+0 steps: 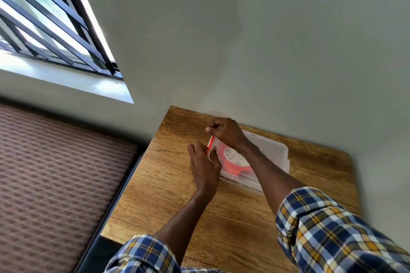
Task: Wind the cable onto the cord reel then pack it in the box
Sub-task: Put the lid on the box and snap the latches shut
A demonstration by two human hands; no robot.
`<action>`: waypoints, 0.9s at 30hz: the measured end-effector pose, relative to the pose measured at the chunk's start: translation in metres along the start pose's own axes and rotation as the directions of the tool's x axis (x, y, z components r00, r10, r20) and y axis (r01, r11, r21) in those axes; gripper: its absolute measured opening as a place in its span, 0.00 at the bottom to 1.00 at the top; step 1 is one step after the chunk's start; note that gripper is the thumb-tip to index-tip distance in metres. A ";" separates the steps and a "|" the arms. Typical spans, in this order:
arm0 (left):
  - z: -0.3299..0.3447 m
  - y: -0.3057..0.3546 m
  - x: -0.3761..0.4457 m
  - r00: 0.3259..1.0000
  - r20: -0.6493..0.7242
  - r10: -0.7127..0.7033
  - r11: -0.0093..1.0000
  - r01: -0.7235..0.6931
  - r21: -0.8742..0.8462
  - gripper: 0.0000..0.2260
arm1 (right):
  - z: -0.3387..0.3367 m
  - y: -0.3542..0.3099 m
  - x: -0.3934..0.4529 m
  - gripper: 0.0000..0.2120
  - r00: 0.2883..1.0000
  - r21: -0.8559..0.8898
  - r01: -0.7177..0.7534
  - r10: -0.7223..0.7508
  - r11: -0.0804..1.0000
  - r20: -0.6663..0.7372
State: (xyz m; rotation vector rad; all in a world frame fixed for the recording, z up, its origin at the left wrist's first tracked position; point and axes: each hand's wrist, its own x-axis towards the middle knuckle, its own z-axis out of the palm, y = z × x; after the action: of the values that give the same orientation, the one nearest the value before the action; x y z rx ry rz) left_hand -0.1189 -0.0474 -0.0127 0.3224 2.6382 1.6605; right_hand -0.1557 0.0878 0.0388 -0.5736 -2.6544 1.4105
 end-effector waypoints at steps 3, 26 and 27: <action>-0.003 0.003 0.000 0.999 0.029 -0.013 0.998 0.011 0.066 0.09 | -0.017 0.007 -0.014 0.04 0.978 0.016 -0.035 0.038 0.999 -0.203; 0.133 0.115 0.011 0.368 0.853 0.370 0.622 -0.780 0.066 0.16 | -0.090 0.119 -0.195 0.21 0.664 0.901 -0.336 0.747 0.274 0.021; 0.145 0.115 0.013 0.278 0.913 0.300 0.592 -0.805 0.050 0.16 | -0.089 0.119 -0.193 0.21 0.654 0.893 -0.326 0.756 0.309 -0.023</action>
State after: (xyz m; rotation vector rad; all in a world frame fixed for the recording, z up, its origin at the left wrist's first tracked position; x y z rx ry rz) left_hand -0.0956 0.1324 0.0281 1.8040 2.0754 0.3648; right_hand 0.0786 0.1477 0.0129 -1.5243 -1.0896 2.1171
